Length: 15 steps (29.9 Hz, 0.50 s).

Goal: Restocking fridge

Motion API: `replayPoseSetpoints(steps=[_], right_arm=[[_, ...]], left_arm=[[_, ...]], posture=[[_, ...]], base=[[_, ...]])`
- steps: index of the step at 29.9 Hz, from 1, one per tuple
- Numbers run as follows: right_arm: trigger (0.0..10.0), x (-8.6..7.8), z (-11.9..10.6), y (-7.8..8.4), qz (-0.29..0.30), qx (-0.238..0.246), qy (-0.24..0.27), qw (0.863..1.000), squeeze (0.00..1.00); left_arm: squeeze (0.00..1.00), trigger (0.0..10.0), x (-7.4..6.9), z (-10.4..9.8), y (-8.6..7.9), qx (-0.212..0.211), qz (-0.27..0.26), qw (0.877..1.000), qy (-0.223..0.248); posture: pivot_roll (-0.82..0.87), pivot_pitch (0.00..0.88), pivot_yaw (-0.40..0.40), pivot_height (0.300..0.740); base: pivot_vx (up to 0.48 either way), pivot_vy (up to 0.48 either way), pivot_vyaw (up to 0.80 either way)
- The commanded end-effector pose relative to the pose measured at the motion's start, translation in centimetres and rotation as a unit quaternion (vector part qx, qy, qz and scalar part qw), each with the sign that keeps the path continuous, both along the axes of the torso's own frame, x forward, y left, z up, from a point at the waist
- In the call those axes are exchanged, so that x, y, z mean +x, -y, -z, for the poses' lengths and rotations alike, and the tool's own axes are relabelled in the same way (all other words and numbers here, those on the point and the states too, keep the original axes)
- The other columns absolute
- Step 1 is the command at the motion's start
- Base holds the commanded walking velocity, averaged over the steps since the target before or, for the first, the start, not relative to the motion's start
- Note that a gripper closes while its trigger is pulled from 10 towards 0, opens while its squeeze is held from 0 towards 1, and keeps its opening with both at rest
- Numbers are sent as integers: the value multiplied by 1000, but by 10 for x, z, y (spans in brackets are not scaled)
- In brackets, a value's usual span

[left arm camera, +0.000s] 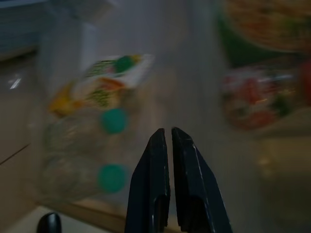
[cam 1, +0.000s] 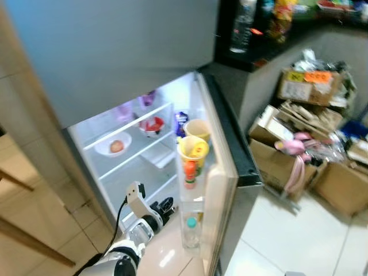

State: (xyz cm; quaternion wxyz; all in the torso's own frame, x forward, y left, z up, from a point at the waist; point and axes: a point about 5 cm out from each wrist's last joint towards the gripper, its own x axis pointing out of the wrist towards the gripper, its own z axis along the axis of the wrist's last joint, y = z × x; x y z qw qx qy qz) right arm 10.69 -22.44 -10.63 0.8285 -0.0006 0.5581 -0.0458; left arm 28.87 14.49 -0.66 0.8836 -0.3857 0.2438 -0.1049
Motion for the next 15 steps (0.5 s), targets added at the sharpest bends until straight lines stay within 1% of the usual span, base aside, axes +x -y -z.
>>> replayPoseSetpoints(steps=[1,5,15], right_arm=[[10000,4,-1,2,3,-4,5,1000,0],[10000,4,-1,2,3,-4,5,1000,0],[10000,5,-1,1,3,-3,5,1000,0]], left_arm=[[0,10000,4,-4,2,5,2,1000,8],[0,10000,6,-5,3,11,6,1000,14],[0,10000,11,-11,11,21,29,999,34]], posture=[[-98,0,28,740],[-97,0,28,740],[-95,0,24,740]], base=[[0,0,-756],[0,0,-761],[0,0,-762]])
